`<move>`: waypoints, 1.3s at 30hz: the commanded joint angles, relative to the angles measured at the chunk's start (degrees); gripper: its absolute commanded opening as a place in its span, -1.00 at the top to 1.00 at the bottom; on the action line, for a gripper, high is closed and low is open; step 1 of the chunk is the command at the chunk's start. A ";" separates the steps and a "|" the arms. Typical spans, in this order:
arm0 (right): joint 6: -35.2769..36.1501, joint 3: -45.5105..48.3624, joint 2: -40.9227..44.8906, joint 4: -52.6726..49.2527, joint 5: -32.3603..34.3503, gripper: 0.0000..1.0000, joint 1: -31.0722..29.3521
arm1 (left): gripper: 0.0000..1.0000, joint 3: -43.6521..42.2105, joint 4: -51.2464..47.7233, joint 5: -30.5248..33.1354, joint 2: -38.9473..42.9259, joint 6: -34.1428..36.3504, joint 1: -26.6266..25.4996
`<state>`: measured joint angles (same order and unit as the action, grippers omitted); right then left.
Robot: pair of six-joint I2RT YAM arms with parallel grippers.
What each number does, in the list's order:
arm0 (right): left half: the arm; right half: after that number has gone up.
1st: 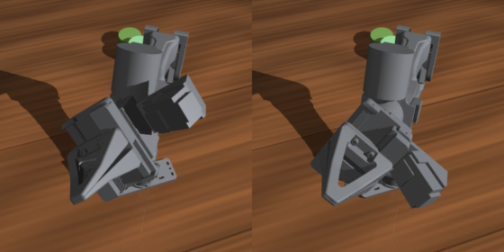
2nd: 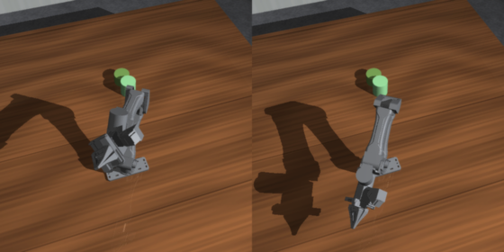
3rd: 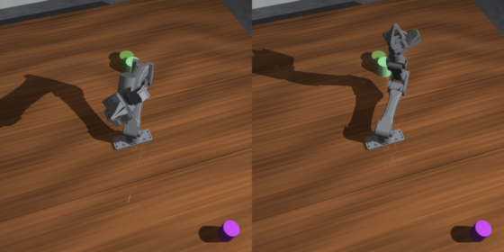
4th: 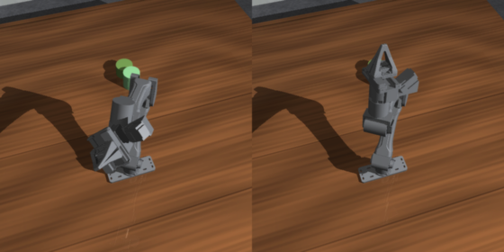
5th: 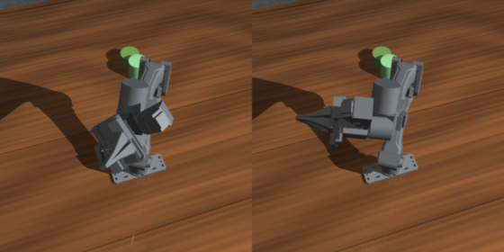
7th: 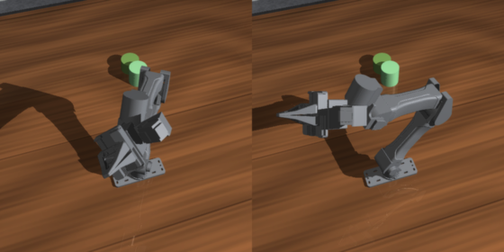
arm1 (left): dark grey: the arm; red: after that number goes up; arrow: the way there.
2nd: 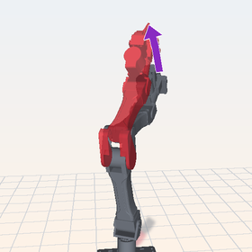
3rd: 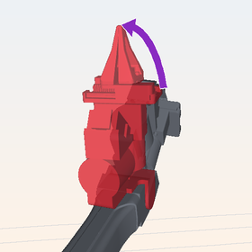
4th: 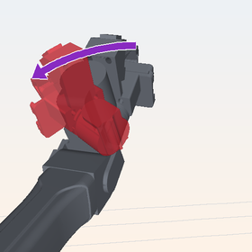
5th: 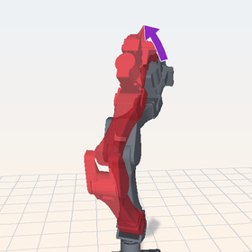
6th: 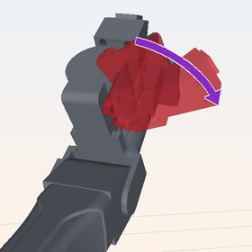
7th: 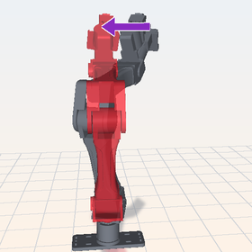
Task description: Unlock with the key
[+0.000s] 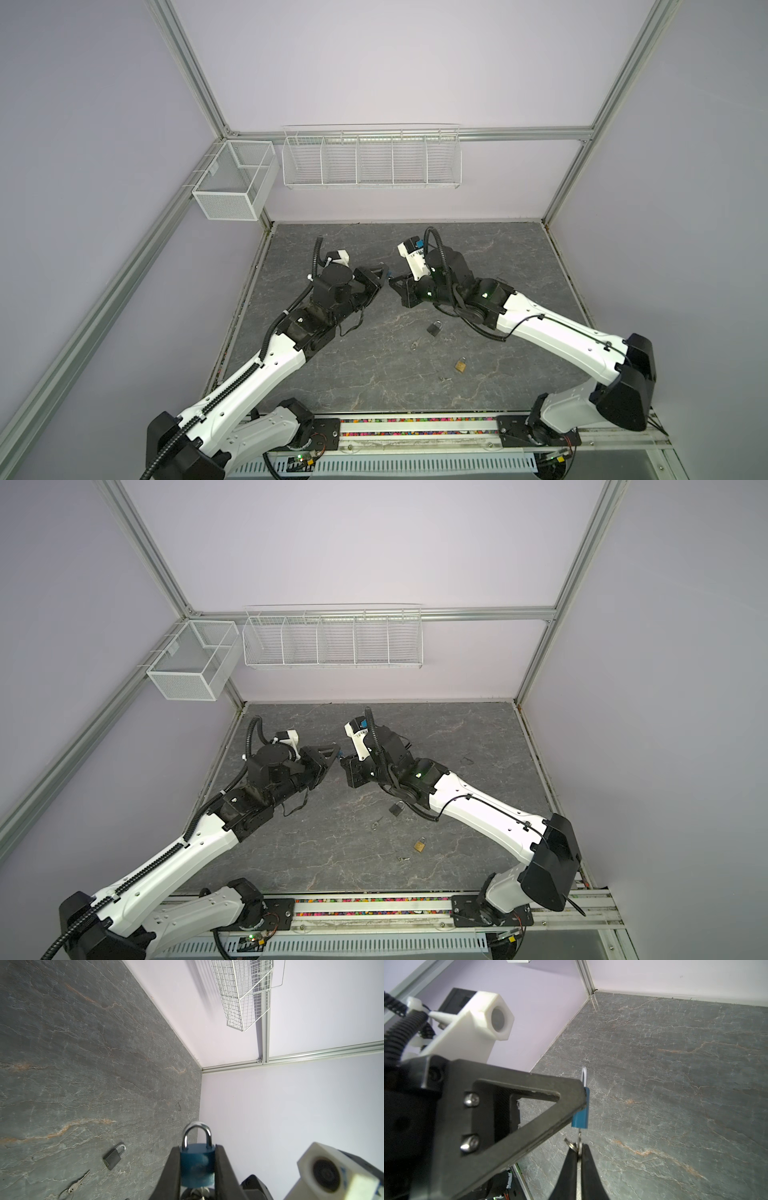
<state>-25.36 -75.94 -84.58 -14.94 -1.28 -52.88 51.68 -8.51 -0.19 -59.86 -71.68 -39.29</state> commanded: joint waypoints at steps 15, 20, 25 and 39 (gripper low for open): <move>-1.39 -2.63 -1.97 1.85 0.48 0.86 0.88 | 1.00 3.70 -1.68 0.72 -0.65 0.27 -4.60; -6.11 1.01 0.19 6.91 -6.31 0.86 1.59 | 1.00 3.16 -1.94 1.32 0.17 1.03 -4.16; -15.87 7.25 3.97 16.25 -15.22 0.87 5.14 | 1.00 -0.28 2.54 -1.50 2.12 0.56 -2.15; -28.57 11.35 7.20 29.53 -23.96 0.87 8.21 | 1.00 -2.03 5.82 -6.49 2.86 0.86 -0.30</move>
<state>-49.63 -64.90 -79.40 6.68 -23.49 -45.43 50.46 -1.80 -3.44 -57.10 -71.53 -39.68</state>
